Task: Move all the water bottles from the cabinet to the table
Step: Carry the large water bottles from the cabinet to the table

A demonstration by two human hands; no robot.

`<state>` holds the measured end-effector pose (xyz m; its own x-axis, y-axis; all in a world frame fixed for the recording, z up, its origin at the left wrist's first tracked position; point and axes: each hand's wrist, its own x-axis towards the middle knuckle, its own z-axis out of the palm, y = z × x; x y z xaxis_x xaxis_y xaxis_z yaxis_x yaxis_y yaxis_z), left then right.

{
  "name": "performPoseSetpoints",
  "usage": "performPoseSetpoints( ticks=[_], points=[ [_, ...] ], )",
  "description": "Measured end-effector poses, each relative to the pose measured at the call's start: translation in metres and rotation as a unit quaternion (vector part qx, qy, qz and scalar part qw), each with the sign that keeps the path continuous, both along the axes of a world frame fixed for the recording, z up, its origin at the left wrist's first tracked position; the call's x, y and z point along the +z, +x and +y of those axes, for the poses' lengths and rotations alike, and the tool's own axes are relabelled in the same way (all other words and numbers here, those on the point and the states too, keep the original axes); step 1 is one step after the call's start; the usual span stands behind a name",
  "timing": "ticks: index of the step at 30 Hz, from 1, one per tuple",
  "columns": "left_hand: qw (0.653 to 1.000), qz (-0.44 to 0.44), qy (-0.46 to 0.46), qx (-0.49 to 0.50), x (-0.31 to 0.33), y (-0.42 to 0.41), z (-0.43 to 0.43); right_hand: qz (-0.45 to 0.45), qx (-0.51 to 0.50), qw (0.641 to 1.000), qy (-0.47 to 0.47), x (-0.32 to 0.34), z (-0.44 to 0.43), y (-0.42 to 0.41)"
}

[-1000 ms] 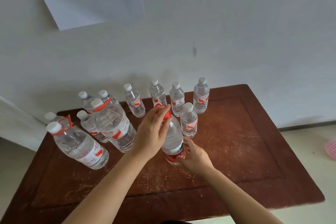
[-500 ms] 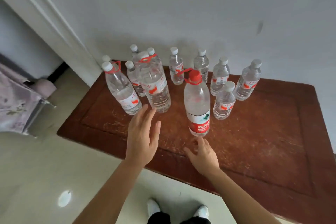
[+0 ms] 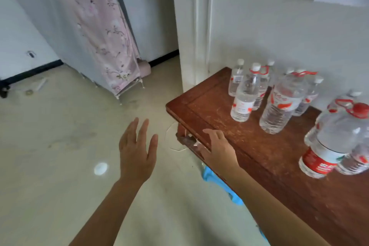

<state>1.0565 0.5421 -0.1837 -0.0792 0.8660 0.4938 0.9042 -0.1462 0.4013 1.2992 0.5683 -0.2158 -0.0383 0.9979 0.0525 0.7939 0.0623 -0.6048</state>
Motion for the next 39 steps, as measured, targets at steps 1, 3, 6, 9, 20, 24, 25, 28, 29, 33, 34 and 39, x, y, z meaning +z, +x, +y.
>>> performPoseSetpoints(
  ticks=[1, 3, 6, 9, 20, 24, 25, 28, 29, 33, 34, 39],
  points=[
    [1.000, 0.006, 0.001, 0.015, 0.000, -0.028, -0.012, 0.007, 0.015, 1.000, 0.007, 0.004, 0.002, -0.028],
    [0.998, 0.013, 0.004, 0.062, 0.003, -0.099, -0.043, 0.007, 0.060, 0.998, 0.033, 0.012, 0.002, -0.101],
    [0.990, 0.033, 0.010, 0.135, 0.010, -0.199, -0.085, -0.005, 0.142, 0.987, 0.081, 0.022, 0.000, -0.203],
    [0.978, 0.037, 0.011, 0.204, 0.016, -0.285, -0.124, -0.020, 0.209, 0.971, 0.113, 0.030, -0.006, -0.298],
    [0.900, 0.066, -0.047, 0.428, 0.012, -0.496, -0.220, 0.009, 0.418, 0.888, 0.192, 0.035, -0.034, -0.596],
    [0.850, 0.067, -0.076, 0.516, 0.014, -0.575, -0.236, 0.023, 0.490, 0.841, 0.230, 0.031, -0.028, -0.713],
    [0.836, 0.069, -0.084, 0.537, 0.017, -0.594, -0.239, 0.023, 0.508, 0.829, 0.233, 0.032, -0.026, -0.742],
    [0.782, 0.063, -0.108, 0.611, 0.035, -0.649, -0.246, 0.045, 0.558, 0.795, 0.235, 0.045, -0.026, -0.827],
    [0.768, 0.060, -0.109, 0.628, 0.043, -0.664, -0.248, 0.050, 0.575, 0.781, 0.239, 0.051, -0.028, -0.851],
    [0.716, 0.058, -0.106, 0.688, 0.063, -0.725, -0.264, 0.080, 0.639, 0.724, 0.249, 0.068, -0.040, -0.953],
    [0.702, 0.046, -0.110, 0.702, 0.063, -0.736, -0.270, 0.085, 0.654, 0.713, 0.236, 0.069, -0.047, -0.976],
    [0.653, 0.020, -0.113, 0.748, 0.049, -0.791, -0.308, 0.092, 0.721, 0.652, 0.216, 0.067, -0.094, -1.078]
  ],
)
